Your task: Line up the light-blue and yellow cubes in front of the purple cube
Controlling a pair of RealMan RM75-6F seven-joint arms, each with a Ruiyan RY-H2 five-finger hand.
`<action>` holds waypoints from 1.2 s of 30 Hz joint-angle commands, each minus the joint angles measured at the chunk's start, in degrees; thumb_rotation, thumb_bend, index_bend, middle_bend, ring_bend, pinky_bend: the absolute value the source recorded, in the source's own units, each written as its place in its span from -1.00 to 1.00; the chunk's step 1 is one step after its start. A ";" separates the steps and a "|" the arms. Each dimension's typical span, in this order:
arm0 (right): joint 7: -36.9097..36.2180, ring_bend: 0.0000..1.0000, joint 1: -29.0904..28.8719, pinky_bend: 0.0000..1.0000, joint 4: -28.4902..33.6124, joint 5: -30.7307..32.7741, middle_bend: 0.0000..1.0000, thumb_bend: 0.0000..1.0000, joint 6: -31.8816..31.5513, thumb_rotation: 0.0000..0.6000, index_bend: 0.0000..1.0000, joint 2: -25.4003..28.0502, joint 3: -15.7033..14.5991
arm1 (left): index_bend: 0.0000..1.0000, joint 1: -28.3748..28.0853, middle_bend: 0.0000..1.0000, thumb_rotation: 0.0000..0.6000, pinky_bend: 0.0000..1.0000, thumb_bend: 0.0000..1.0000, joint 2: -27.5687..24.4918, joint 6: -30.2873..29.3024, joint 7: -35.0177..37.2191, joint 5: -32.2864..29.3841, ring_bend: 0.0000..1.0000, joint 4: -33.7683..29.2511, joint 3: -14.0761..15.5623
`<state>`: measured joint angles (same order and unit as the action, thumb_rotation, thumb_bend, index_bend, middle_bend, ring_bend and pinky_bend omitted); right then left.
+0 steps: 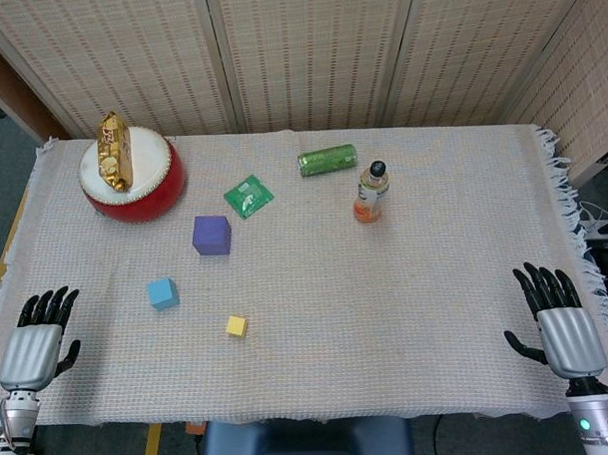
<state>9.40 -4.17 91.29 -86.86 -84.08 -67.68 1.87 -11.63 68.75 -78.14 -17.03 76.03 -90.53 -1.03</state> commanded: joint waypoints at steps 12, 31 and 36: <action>0.65 -1.00 -0.79 -1.00 -0.28 3.04 -1.00 -1.00 2.71 0.66 -1.00 -0.56 0.78 | -1.00 -5.25 0.85 1.00 0.96 -0.16 4.15 2.18 -24.73 -4.50 0.83 -8.30 -3.07; -0.82 -1.00 -0.60 -1.00 0.51 3.96 -1.00 -1.00 3.04 0.66 -1.00 0.94 0.87 | -0.76 -18.93 1.00 1.00 1.00 -0.17 21.26 12.21 -32.20 -30.72 1.00 1.98 -13.32; -1.39 -1.00 -0.46 -1.00 0.85 3.46 -1.00 -1.00 2.75 0.66 -1.00 1.44 0.67 | -0.81 -21.21 1.00 1.00 1.00 -0.17 22.51 12.26 -34.42 -35.76 1.00 3.57 -13.91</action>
<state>8.04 -4.65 92.11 -83.37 -81.31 -66.26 2.57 -31.60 90.33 -66.03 -50.33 41.99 -88.03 -14.37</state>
